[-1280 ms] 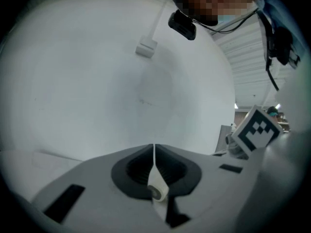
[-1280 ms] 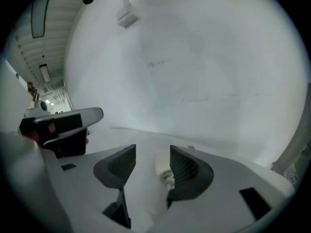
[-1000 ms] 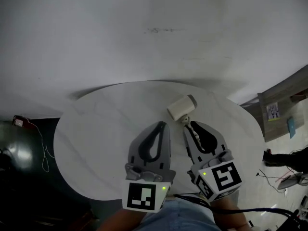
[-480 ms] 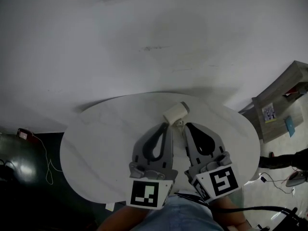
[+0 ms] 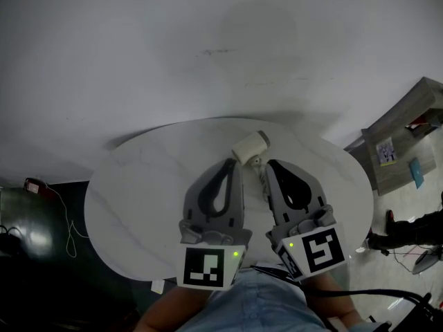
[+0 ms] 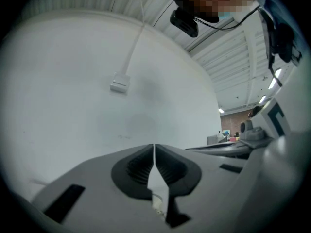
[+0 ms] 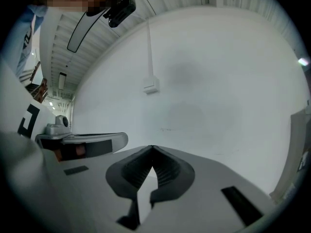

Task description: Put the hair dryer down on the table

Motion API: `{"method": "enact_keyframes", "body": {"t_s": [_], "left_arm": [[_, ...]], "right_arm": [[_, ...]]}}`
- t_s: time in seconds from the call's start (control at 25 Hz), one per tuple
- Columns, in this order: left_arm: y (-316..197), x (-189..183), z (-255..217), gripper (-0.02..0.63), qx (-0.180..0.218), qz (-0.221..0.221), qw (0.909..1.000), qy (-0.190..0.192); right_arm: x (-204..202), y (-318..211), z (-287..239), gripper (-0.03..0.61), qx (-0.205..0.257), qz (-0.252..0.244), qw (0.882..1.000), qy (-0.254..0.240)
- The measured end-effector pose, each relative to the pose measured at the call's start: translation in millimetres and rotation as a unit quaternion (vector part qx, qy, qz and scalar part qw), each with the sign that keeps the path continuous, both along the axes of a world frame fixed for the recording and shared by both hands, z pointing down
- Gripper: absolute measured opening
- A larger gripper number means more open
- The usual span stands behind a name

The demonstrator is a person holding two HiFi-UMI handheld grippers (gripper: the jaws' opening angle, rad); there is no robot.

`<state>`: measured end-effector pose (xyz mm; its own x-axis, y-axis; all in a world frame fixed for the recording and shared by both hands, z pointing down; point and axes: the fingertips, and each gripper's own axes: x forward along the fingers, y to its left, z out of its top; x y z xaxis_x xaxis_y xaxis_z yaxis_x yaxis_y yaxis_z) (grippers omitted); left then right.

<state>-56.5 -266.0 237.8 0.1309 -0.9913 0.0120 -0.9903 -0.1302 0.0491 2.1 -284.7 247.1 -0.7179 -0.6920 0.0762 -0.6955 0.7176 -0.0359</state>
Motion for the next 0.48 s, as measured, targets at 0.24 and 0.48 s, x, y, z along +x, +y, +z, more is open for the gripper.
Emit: {"method": "enact_keyframes", "body": {"t_s": [0.24, 0.48], "left_arm": [[1.6, 3.3, 0.7, 0.017, -0.003, -0.003, 1.0000, 0.000], [1.1, 4.9, 2.4, 0.017, -0.003, -0.007, 1.0000, -0.002]], "right_arm": [[1.3, 5.1, 3.1, 0.010, -0.002, -0.008, 1.000, 0.009], [2.4, 4.5, 2.5, 0.011, -0.003, -0.010, 1.000, 0.005]]}}
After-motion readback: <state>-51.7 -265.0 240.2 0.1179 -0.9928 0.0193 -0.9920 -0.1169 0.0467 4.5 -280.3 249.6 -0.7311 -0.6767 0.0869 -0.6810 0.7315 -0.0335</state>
